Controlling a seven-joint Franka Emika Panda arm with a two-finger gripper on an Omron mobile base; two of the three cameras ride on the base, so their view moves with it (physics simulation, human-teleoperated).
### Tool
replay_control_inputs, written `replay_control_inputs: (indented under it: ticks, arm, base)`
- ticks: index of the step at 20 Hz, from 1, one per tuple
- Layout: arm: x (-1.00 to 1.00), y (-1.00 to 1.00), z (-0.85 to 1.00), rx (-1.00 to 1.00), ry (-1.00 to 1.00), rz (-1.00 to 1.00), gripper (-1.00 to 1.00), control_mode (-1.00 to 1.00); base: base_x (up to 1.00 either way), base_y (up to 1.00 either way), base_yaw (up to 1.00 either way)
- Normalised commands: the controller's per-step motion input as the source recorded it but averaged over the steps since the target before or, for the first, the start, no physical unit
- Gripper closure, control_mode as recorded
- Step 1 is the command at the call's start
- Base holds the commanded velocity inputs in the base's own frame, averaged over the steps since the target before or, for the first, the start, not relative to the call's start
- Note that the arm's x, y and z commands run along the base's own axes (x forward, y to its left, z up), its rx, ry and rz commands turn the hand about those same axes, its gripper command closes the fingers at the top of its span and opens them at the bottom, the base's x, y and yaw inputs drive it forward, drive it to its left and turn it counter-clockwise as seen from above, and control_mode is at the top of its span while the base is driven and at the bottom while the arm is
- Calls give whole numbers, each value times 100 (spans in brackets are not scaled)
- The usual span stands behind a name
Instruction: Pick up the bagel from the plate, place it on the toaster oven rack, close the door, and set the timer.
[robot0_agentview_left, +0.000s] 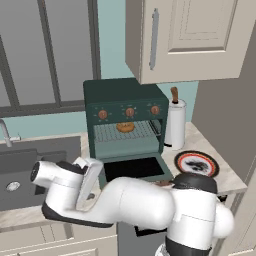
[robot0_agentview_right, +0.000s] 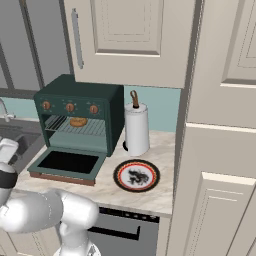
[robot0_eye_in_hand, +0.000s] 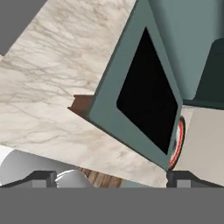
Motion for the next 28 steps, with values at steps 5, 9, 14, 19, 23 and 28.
replay_control_inputs:
  ticks: [5,9,14,19,23,28]
  arm:
    - [11,0,-21,-13,0,0,-100,-100]
    - [25,0,-22,-12,0,0,-100,-100]
    - [34,0,-27,-12,0,0,-100,-100]
    - [29,0,-32,-12,0,0,-100,-100]
    - [33,0,-20,-10,0,0,-100,-100]
    - [34,-3,-4,-10,0,0,-100,-100]
  base:
    - [0,0,0]
    - [0,0,0]
    - [0,0,0]
    - [0,0,0]
    - [0,0,0]
    - [0,0,0]
